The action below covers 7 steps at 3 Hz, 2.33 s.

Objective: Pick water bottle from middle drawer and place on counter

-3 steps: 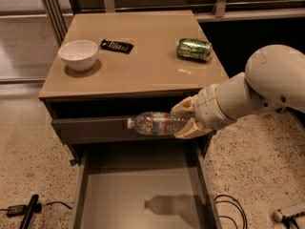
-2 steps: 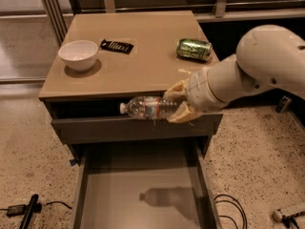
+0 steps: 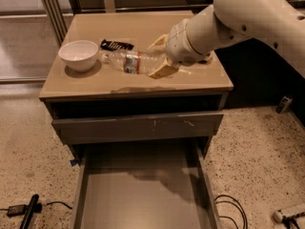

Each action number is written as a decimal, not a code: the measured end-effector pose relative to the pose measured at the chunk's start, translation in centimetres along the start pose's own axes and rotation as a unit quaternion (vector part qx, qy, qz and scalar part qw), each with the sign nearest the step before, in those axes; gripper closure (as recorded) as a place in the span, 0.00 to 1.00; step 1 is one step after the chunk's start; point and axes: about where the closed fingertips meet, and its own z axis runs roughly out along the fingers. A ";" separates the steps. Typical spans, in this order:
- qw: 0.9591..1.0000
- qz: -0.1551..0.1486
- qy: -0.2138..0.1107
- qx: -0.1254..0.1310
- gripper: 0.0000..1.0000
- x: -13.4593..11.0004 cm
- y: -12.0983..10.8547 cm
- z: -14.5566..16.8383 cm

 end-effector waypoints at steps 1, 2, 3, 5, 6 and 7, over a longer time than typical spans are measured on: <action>0.996 0.069 -0.054 0.018 1.00 -1.0 -5.4 6.0; 0.996 0.069 -0.055 0.017 1.00 -1.1 -5.4 6.1; 0.997 0.069 -0.040 0.011 1.00 0.8 -5.2 6.3; 0.996 0.084 -0.027 -0.001 1.00 4.4 -3.9 7.4; 0.996 0.085 -0.027 -0.005 0.98 4.9 -3.4 7.8; 0.996 0.085 -0.027 -0.005 0.76 4.9 -3.4 7.8</action>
Offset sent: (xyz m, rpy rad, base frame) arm 0.0982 0.0589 -0.0192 0.1891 0.0676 -0.0845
